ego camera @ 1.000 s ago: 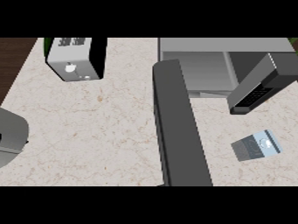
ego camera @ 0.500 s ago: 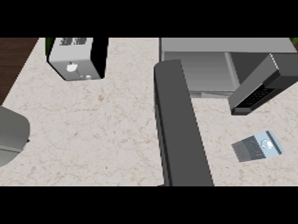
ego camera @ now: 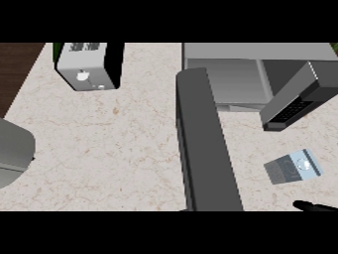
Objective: Pick up the milk, place it into the microwave and close the microwave
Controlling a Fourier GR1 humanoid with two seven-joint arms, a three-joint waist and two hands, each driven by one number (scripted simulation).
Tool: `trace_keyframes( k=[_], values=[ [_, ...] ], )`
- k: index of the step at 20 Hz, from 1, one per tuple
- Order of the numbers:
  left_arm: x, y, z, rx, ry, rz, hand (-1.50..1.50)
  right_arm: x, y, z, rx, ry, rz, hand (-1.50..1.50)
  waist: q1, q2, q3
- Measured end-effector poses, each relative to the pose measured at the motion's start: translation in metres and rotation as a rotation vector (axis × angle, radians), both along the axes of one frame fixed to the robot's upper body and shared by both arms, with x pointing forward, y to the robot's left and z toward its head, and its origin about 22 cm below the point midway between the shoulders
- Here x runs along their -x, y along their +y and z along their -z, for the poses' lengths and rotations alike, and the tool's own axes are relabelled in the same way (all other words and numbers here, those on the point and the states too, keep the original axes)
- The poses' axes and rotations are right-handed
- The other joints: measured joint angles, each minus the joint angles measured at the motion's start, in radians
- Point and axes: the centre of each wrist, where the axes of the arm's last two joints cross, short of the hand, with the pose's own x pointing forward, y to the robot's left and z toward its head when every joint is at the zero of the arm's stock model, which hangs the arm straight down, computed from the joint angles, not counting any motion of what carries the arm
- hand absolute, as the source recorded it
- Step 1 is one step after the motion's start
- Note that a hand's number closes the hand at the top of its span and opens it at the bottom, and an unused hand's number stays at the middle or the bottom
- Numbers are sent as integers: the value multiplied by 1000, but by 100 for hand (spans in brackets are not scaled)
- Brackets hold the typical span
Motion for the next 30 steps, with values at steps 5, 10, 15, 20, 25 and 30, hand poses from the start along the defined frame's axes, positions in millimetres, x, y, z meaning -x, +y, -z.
trace_keyframes(
  k=[5,10,15,20,25,30],
  values=[
    [8,2,3,5,5,-2,-150,5,-9,41,15,46,15,-150,1,0,0],
    [18,8,6,-7,7,1,-150,1,-27,70,51,84,12,-150,5,1,0],
    [24,13,7,-5,7,6,-150,-4,-33,99,87,94,12,-150,7,2,1],
    [33,12,10,10,24,10,-150,-5,-32,124,78,93,-10,-150,7,2,1],
    [37,15,11,13,24,8,-150,-16,-33,138,48,84,-36,-150,8,3,2],
    [39,16,12,24,22,18,-150,-26,-29,149,-14,79,-43,150,10,5,2]
  ],
)
